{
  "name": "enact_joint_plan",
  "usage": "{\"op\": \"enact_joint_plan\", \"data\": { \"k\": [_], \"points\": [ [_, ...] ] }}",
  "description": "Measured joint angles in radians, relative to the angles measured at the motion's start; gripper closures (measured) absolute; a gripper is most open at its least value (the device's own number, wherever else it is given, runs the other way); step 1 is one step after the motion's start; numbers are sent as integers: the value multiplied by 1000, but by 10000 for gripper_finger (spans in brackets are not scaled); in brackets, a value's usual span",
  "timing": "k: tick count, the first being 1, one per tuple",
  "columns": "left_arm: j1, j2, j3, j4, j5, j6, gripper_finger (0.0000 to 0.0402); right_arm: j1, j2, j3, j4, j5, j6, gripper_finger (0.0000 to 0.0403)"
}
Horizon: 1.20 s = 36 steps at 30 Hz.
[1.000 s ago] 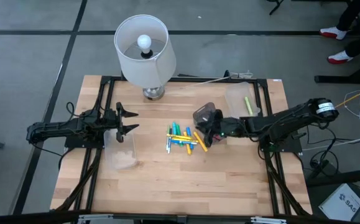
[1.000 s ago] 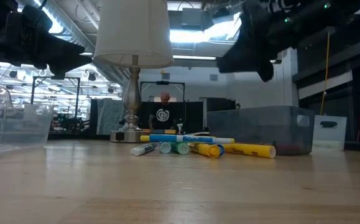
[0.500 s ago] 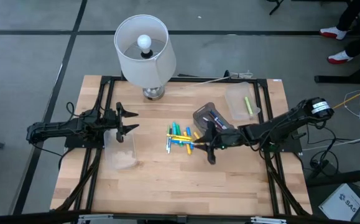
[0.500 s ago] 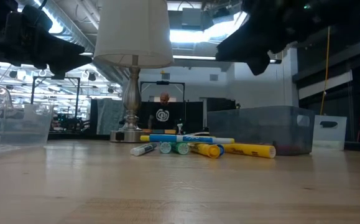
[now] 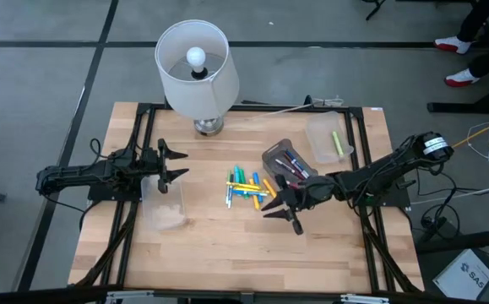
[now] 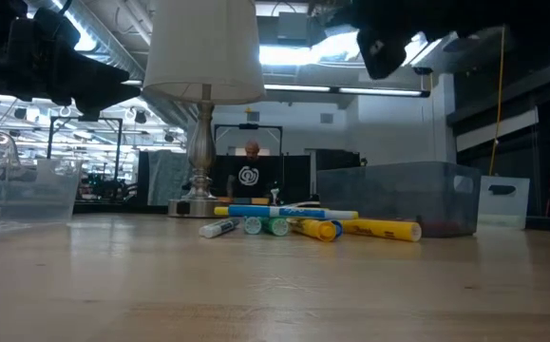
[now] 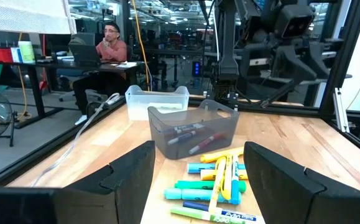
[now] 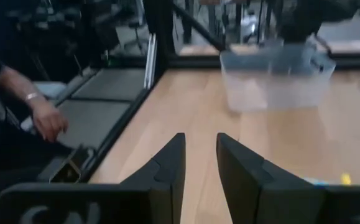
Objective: Pick & Place Markers
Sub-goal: Put the light blue marker pen into the black bin
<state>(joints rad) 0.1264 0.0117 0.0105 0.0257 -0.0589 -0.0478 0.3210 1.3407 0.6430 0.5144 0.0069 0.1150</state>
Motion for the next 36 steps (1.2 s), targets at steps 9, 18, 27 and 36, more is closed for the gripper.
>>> {"op": "enact_joint_plan", "data": {
  "k": [9, 18, 27, 36],
  "points": [
    [0, 0, 0, 0, 0, 0, 160, -2, 54, 0, 32, 0, -51, 312],
    [0, 0, 0, 0, 0, 0, 160, -51, 262, 161, -50, 52, -203, 312],
    [0, 0, 0, 0, 0, 0, 160, -60, 451, 439, -519, 298, -198, 312],
    [0, 0, 0, 0, 0, 0, 160, -61, 551, 570, -668, 391, -202, 312]
  ]
}}
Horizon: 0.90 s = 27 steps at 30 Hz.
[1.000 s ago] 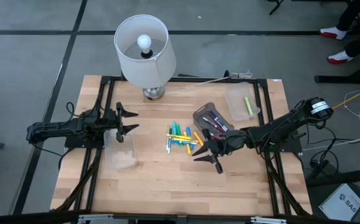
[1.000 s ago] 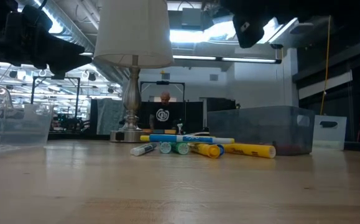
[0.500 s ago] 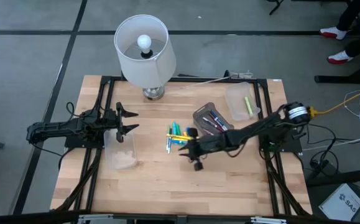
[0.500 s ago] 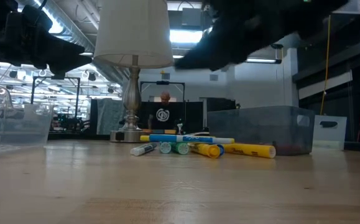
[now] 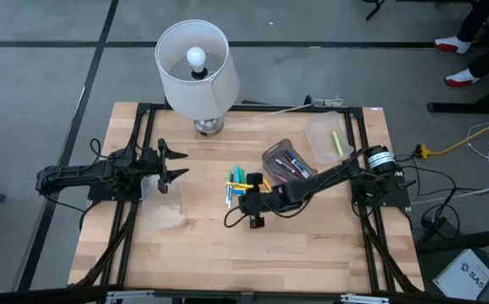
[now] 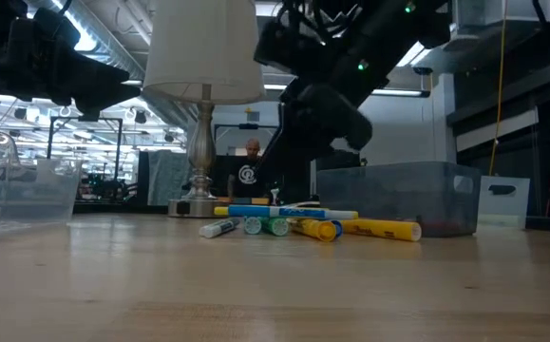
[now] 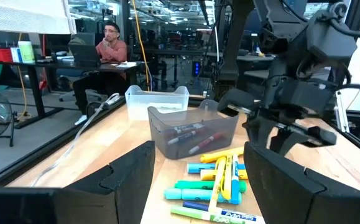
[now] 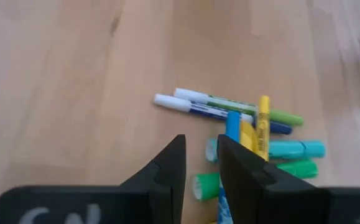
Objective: Pick & Place Markers
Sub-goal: Put the light blue marker pen into the black bin
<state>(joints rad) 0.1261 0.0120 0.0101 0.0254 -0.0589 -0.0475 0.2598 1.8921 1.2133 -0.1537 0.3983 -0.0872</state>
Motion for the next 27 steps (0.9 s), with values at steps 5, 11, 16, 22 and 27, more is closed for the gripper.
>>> {"op": "enact_joint_plan", "data": {
  "k": [5, 11, 16, 22, 27],
  "points": [
    [0, 0, 0, 0, 0, 0, 160, -13, 14, 0, -35, 10, 7, 312],
    [0, 0, 0, 0, 0, 0, 160, -36, 14, 0, -97, 10, 75, 312],
    [0, 0, 0, 0, 0, 0, 160, -53, 18, -6, -114, -22, 110, 312],
    [0, 0, 0, 0, 0, -1, 160, -56, 32, -8, -124, -25, 109, 312],
    [0, 0, 0, 0, 0, 0, 160, -67, 47, -7, -124, -29, 107, 312]
  ]
}}
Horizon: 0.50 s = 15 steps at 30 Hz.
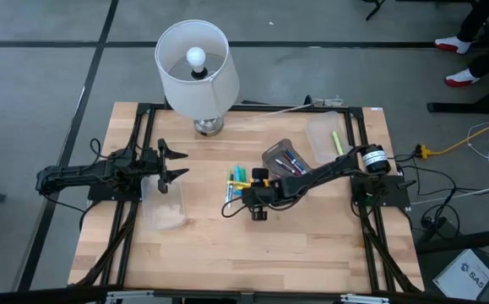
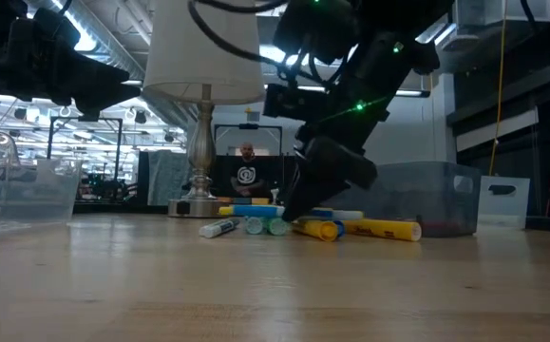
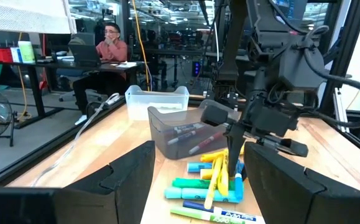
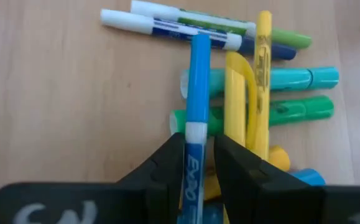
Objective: Pick & Place Markers
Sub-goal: Put the light blue marker pen into the black bin
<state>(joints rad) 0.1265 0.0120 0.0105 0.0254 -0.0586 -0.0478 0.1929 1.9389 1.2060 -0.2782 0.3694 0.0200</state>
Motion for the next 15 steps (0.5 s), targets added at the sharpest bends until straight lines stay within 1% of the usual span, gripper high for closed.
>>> {"op": "enact_joint_plan", "data": {
  "k": [7, 9, 13, 15],
  "points": [
    [0, 0, 0, 0, 0, 0, 160, -7, 5, 0, -3, -6, 2, 315],
    [0, 0, 0, 0, 0, 0, 160, -7, 5, 0, -5, -7, 0, 324],
    [0, 0, 0, 0, 0, 0, 160, -8, 4, 0, -1, -28, -2, 359],
    [0, 0, 0, 0, 0, 0, 160, -8, 4, 0, -1, -29, -2, 362]
  ]
}}
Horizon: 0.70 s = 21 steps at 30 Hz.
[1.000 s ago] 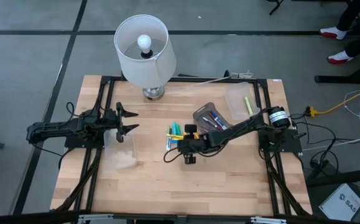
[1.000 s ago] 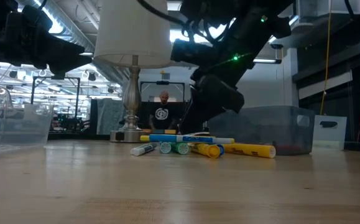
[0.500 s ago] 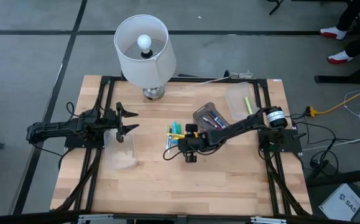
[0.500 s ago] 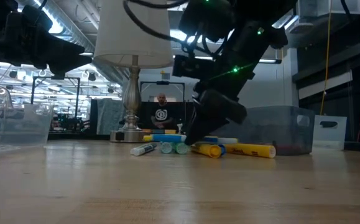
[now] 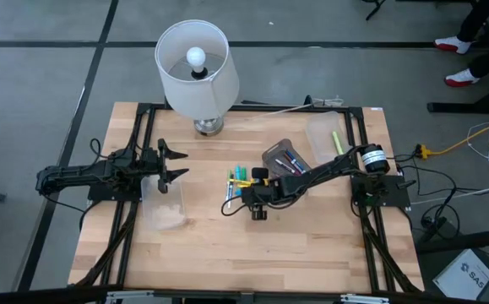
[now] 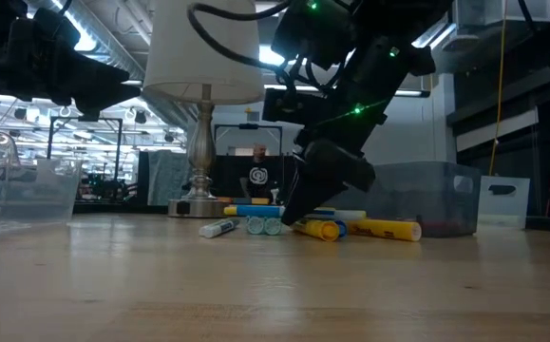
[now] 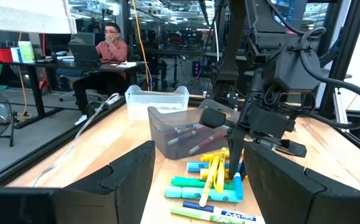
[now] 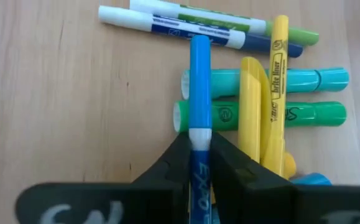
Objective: Pick & Place Markers
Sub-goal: Put the light blue marker pen into the black bin
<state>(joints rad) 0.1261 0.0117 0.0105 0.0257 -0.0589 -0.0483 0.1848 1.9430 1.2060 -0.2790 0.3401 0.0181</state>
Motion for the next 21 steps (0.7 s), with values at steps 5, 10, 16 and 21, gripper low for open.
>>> {"op": "enact_joint_plan", "data": {
  "k": [5, 10, 16, 21],
  "points": [
    [0, 0, 0, 0, 0, 0, 160, 0, 0, 0, -1, 0, 0, 362],
    [0, 0, 0, 0, 0, 1, 160, 0, -1, 0, -1, 0, 0, 362],
    [0, 0, 0, 0, 0, 0, 160, 0, -5, 0, -6, -5, 0, 362],
    [0, 0, 0, 0, 0, 0, 160, 0, -11, 31, -7, -6, -7, 362]
  ]
}}
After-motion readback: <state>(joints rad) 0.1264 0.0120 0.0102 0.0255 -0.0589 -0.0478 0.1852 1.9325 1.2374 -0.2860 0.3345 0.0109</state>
